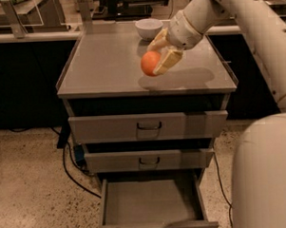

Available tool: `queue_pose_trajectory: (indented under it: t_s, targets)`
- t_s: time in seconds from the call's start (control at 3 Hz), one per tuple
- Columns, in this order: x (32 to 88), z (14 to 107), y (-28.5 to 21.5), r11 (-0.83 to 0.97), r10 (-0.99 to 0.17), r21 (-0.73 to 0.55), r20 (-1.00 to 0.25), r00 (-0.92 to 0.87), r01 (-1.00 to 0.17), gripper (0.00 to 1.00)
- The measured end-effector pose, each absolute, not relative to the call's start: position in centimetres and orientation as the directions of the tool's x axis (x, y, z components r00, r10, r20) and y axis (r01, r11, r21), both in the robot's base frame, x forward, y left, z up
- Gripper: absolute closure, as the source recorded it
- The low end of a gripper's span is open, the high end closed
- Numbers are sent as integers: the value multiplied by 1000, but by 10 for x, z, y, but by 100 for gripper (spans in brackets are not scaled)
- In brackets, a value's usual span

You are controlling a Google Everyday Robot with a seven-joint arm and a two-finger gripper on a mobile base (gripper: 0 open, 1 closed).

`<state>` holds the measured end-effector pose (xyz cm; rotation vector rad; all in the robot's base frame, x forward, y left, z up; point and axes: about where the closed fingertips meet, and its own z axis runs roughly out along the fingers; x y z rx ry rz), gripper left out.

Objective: Place orange into bottom drawer

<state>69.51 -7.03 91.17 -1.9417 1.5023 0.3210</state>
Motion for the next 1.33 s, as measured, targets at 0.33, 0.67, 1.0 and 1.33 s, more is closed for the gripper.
queue_pose_trajectory:
  t_s: [0.33,0.67,1.0,1.33]
  targets:
    - [662,927,-80,-145,-705,-377,-610,363,-915,100]
    - [622,913,-89,-171,-678,-332,-643,356,-927,100]
    - [585,893,-96,-196,-678,-274,-656,332,-942,100]
    - [585,893,-96,-196,-678,-274,-656,332,-942,100]
